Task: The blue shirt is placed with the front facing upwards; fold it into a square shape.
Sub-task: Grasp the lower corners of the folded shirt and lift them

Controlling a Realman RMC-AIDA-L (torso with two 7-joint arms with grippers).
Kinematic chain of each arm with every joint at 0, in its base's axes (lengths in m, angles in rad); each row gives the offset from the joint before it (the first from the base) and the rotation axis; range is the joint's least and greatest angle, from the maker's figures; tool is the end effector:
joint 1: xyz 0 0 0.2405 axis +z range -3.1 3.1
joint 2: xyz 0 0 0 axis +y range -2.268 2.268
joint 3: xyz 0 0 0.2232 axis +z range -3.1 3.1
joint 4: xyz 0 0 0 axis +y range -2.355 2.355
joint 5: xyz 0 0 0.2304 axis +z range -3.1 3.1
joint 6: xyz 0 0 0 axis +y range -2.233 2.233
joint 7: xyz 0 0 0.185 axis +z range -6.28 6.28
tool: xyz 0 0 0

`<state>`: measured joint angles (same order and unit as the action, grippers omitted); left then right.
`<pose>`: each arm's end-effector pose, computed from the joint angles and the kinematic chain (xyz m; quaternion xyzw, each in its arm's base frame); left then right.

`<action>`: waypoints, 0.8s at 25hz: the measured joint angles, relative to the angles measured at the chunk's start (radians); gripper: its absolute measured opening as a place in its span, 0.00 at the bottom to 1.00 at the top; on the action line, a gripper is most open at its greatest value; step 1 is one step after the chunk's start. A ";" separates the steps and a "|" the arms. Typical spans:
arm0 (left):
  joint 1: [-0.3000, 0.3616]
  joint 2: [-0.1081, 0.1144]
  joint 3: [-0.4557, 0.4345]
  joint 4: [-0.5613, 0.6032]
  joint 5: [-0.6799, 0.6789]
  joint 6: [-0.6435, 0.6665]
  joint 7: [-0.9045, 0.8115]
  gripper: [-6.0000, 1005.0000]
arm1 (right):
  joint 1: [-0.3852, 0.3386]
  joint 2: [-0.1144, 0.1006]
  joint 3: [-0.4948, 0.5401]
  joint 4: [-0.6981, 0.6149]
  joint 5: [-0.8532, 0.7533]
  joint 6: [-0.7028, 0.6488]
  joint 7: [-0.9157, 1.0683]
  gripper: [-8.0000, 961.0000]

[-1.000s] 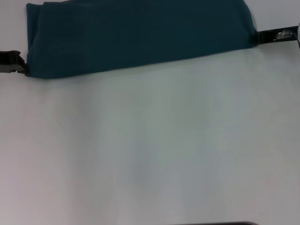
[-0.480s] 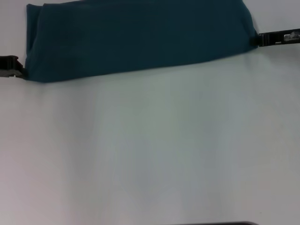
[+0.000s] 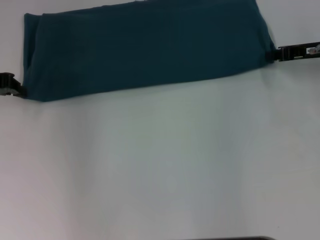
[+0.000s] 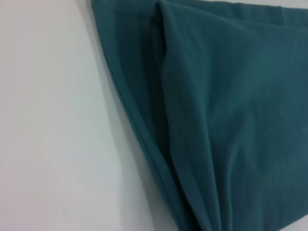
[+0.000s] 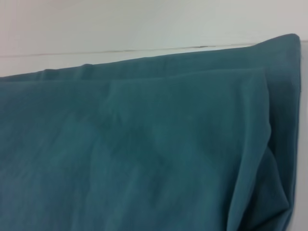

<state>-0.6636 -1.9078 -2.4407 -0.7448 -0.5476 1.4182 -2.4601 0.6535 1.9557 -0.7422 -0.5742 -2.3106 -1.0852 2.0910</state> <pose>-0.3131 0.3867 0.0545 -0.7680 -0.6054 0.0195 0.2083 0.3103 0.4174 0.0129 -0.8205 0.5001 0.0718 0.2674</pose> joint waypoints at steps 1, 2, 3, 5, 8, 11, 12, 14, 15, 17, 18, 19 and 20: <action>0.003 0.000 0.000 -0.005 0.000 0.016 0.006 0.01 | -0.006 0.000 0.003 -0.005 0.002 -0.018 -0.001 0.03; 0.005 0.001 0.000 -0.008 0.000 0.029 0.012 0.01 | -0.012 0.000 0.005 -0.009 0.004 -0.034 -0.002 0.03; 0.006 0.002 0.000 -0.010 0.000 0.045 0.020 0.01 | -0.019 0.002 0.005 -0.014 0.007 -0.048 -0.003 0.03; 0.006 0.002 0.000 -0.011 0.000 0.079 0.041 0.01 | -0.038 0.007 0.006 -0.035 0.013 -0.082 -0.008 0.03; 0.004 0.005 0.000 -0.011 0.000 0.111 0.058 0.01 | -0.074 0.018 0.012 -0.082 0.037 -0.146 -0.017 0.03; 0.004 0.011 0.000 -0.012 0.000 0.129 0.062 0.01 | -0.109 0.026 0.018 -0.131 0.067 -0.202 -0.023 0.03; 0.007 0.015 0.000 -0.012 0.000 0.138 0.062 0.01 | -0.131 0.030 0.022 -0.156 0.082 -0.231 -0.023 0.03; 0.013 0.021 0.000 -0.013 0.000 0.149 0.063 0.01 | -0.142 0.032 0.024 -0.166 0.086 -0.244 -0.023 0.03; 0.015 0.024 -0.001 -0.013 0.000 0.156 0.064 0.01 | -0.150 0.034 0.027 -0.172 0.088 -0.256 -0.023 0.03; 0.019 0.027 -0.003 -0.013 0.000 0.175 0.069 0.01 | -0.163 0.035 0.030 -0.177 0.088 -0.277 -0.024 0.03; 0.020 0.028 -0.005 -0.013 0.000 0.189 0.074 0.01 | -0.168 0.036 0.030 -0.178 0.086 -0.286 -0.024 0.03; 0.021 0.029 -0.008 -0.013 0.000 0.201 0.079 0.01 | -0.173 0.036 0.030 -0.178 0.085 -0.296 -0.025 0.03; 0.021 0.029 -0.010 -0.013 0.002 0.215 0.084 0.01 | -0.178 0.036 0.030 -0.178 0.084 -0.305 -0.027 0.03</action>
<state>-0.6422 -1.8787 -2.4508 -0.7579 -0.5461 1.6333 -2.3759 0.4753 1.9913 -0.7120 -0.7522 -2.2265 -1.3905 2.0639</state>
